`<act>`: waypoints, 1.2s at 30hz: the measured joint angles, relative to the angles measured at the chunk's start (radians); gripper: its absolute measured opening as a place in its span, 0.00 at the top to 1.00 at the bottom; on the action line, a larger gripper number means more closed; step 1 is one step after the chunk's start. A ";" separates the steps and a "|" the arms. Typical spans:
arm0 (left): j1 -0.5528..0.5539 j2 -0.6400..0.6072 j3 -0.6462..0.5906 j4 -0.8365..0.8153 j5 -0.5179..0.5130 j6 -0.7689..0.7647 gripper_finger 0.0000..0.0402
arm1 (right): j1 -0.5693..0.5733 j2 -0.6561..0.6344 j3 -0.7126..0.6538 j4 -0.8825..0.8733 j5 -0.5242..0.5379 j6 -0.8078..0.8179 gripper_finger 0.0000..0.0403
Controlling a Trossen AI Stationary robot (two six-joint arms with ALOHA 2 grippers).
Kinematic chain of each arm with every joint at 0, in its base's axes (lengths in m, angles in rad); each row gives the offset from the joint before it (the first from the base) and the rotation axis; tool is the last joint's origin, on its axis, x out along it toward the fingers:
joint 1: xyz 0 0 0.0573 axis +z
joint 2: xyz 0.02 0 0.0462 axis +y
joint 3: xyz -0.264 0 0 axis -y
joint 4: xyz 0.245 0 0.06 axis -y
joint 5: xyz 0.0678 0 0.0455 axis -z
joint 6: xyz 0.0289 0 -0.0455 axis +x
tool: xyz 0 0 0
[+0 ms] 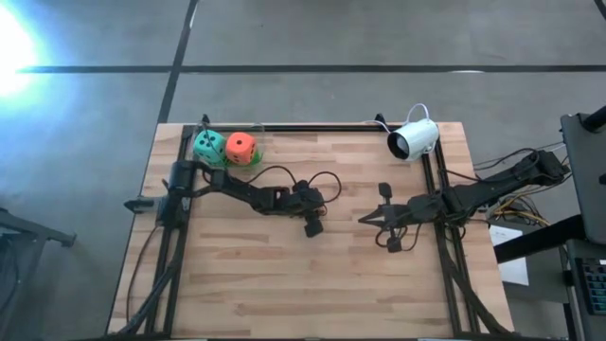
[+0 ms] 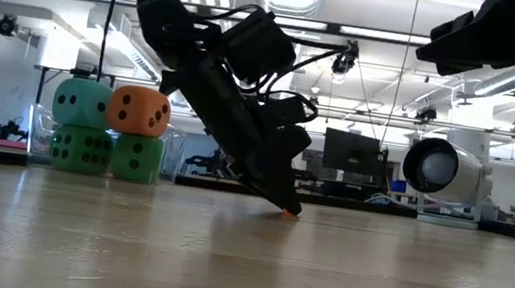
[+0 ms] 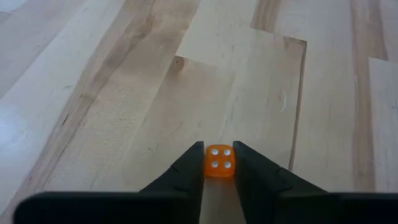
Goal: Pick & Place Dice
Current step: Put the small orange die into the transparent bin
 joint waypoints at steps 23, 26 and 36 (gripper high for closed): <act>-0.002 -0.326 -0.007 -0.250 -0.103 0.038 0.88 | 0.000 0.000 0.000 0.005 0.001 -0.003 0.98; -0.002 -0.422 -0.005 -0.310 -0.175 0.038 0.88 | 0.000 0.000 0.000 0.005 0.001 -0.003 0.98; -0.002 -0.627 -0.005 -0.445 -0.255 0.038 0.88 | 0.000 -0.001 -0.005 0.005 0.000 -0.004 0.98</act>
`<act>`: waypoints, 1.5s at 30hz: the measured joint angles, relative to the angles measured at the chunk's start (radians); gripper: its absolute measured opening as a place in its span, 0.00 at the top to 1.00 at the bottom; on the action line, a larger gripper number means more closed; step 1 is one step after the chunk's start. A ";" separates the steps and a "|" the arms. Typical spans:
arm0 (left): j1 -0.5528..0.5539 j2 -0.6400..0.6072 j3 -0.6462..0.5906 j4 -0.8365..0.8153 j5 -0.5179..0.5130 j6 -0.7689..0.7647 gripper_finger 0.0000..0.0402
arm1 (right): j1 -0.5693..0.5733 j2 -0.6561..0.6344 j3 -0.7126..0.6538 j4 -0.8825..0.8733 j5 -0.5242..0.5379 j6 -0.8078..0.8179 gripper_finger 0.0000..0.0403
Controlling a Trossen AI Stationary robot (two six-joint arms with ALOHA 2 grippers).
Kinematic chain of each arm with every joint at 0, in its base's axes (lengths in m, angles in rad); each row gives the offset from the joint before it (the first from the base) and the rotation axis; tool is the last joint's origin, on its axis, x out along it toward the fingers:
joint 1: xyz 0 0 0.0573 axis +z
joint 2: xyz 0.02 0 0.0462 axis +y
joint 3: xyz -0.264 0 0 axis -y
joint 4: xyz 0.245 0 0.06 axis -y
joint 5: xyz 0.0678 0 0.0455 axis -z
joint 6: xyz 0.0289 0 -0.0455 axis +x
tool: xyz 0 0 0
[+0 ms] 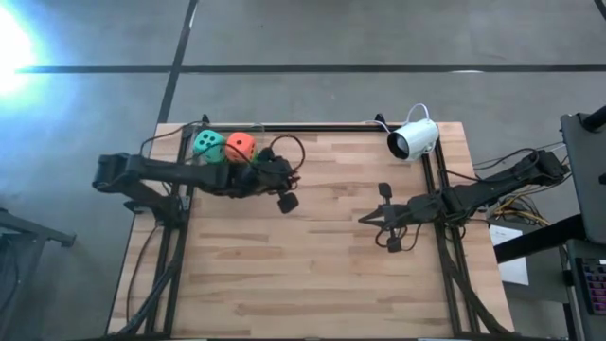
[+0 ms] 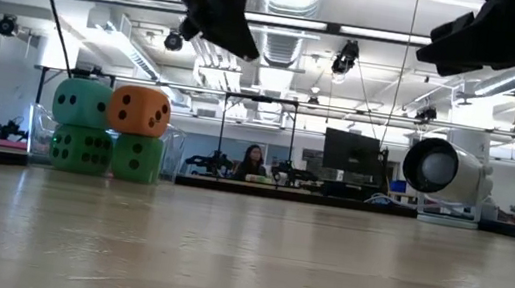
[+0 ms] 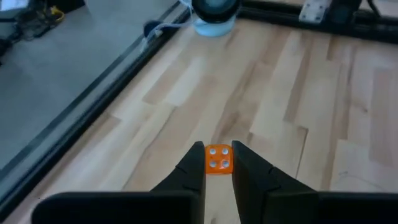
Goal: Pick & Place Dice
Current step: Put the small orange die into the transparent bin
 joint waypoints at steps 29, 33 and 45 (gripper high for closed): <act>0.184 -0.233 0.002 -0.239 -0.229 -0.015 0.87 | 0.000 0.000 -0.006 0.008 0.000 0.005 0.98; 0.273 -0.243 0.002 -0.306 -0.229 -0.052 0.87 | 0.000 0.000 -0.006 0.013 0.000 0.005 0.98; 0.580 -0.239 0.002 -0.436 -0.079 -0.166 0.87 | 0.000 0.001 -0.006 0.020 0.000 0.004 0.98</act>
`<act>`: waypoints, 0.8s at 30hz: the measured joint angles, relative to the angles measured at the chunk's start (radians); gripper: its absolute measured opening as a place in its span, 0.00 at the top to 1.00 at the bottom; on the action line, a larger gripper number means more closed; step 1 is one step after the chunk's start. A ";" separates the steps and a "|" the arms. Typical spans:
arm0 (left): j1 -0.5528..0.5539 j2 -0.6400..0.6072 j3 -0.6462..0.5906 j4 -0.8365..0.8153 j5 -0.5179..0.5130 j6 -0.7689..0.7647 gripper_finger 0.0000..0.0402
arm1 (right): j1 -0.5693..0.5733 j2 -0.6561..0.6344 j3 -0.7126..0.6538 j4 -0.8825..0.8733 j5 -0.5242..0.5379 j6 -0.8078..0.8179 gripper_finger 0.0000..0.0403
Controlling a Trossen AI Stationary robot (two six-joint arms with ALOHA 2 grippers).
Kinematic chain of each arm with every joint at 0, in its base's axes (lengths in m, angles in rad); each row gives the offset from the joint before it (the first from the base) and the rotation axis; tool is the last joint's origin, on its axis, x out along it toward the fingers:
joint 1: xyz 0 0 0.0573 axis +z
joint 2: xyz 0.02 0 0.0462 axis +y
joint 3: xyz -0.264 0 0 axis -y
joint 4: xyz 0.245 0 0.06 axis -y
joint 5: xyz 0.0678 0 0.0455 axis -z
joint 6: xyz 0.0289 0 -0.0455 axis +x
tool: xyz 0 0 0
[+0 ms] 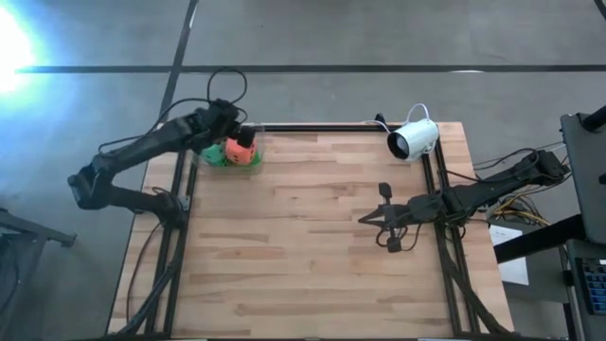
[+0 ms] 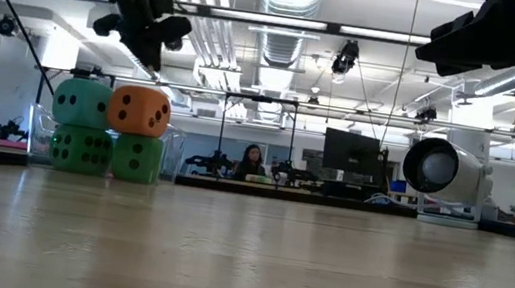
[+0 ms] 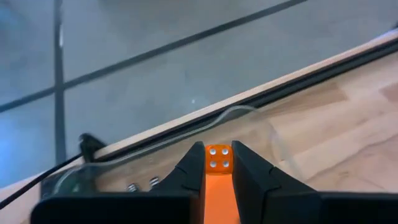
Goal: Pick & Place Dice
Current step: Put the small orange die into the transparent bin
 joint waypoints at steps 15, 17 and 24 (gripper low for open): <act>0.059 0.000 0.000 -0.024 0.036 0.005 0.77 | 0.000 0.000 0.000 0.005 0.000 -0.008 0.98; 0.059 0.000 0.000 -0.024 0.038 0.005 0.75 | 0.000 0.000 0.000 0.005 0.000 -0.008 0.98; 0.059 0.000 0.000 -0.024 0.038 -0.017 0.64 | 0.000 0.000 0.000 0.007 0.000 -0.007 0.98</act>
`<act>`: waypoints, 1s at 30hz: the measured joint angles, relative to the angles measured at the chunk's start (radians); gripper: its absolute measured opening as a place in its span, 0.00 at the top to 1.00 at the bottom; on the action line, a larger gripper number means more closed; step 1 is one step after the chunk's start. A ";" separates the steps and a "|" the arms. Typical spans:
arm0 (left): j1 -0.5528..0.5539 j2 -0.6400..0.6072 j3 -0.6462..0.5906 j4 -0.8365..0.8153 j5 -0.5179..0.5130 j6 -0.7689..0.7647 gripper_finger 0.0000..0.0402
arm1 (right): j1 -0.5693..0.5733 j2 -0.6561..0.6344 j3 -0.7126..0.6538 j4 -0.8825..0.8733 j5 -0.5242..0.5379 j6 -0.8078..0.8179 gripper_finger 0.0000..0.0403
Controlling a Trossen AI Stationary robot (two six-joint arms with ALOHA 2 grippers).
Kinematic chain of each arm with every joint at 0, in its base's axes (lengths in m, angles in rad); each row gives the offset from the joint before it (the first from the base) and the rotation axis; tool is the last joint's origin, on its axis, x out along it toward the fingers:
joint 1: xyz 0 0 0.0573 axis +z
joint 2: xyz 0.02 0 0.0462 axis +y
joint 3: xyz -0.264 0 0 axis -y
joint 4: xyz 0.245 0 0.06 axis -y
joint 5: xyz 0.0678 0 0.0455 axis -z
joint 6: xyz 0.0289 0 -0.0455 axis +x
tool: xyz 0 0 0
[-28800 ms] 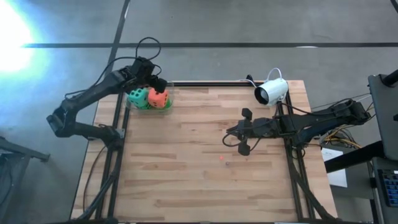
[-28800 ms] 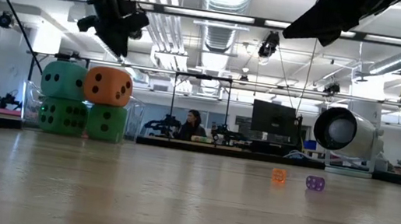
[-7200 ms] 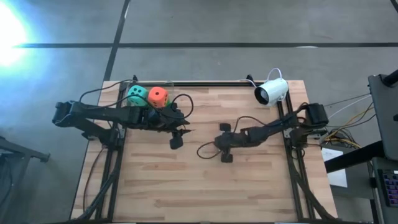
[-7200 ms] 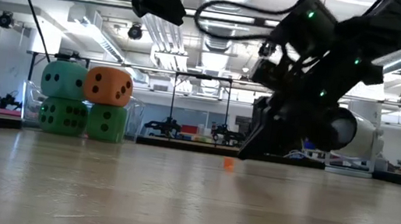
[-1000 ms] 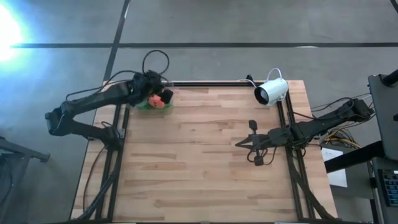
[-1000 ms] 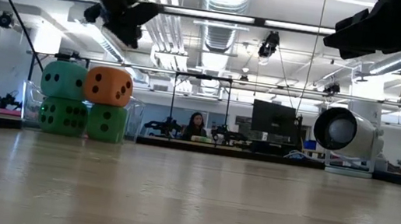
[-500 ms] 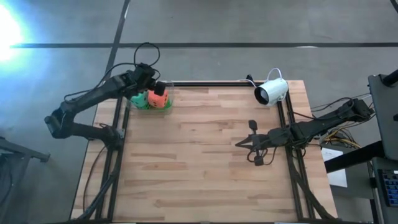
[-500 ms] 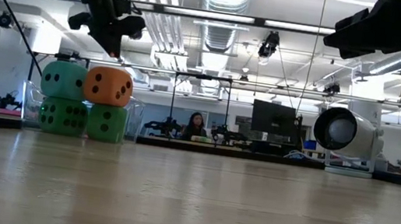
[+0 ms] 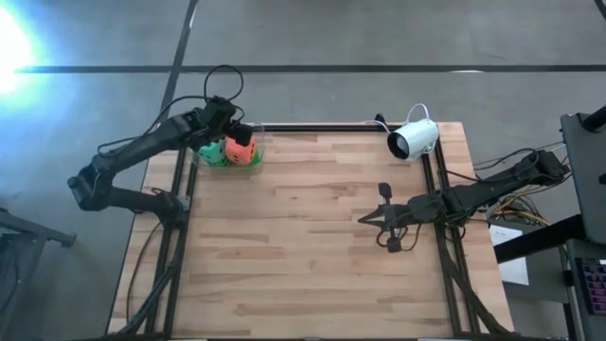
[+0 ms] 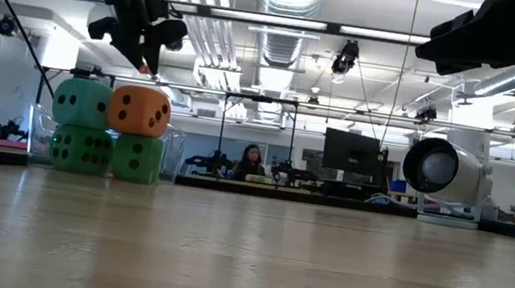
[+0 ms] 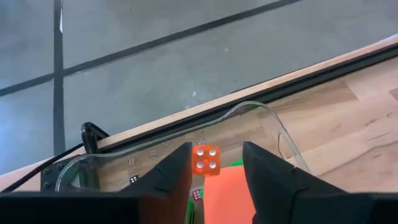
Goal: Pick & Place Dice
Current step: Put the small orange die into the transparent bin
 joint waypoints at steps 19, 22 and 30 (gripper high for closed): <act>0.004 0.000 0.000 -0.011 -0.004 0.051 0.84 | 0.000 0.000 0.000 0.000 0.000 0.003 0.98; 0.006 0.000 0.000 -0.023 -0.003 0.016 0.78 | 0.000 0.000 0.000 0.000 0.000 0.003 0.98; 0.015 0.001 0.000 -0.075 0.051 -0.086 0.56 | 0.000 0.000 0.000 0.003 0.000 0.003 0.98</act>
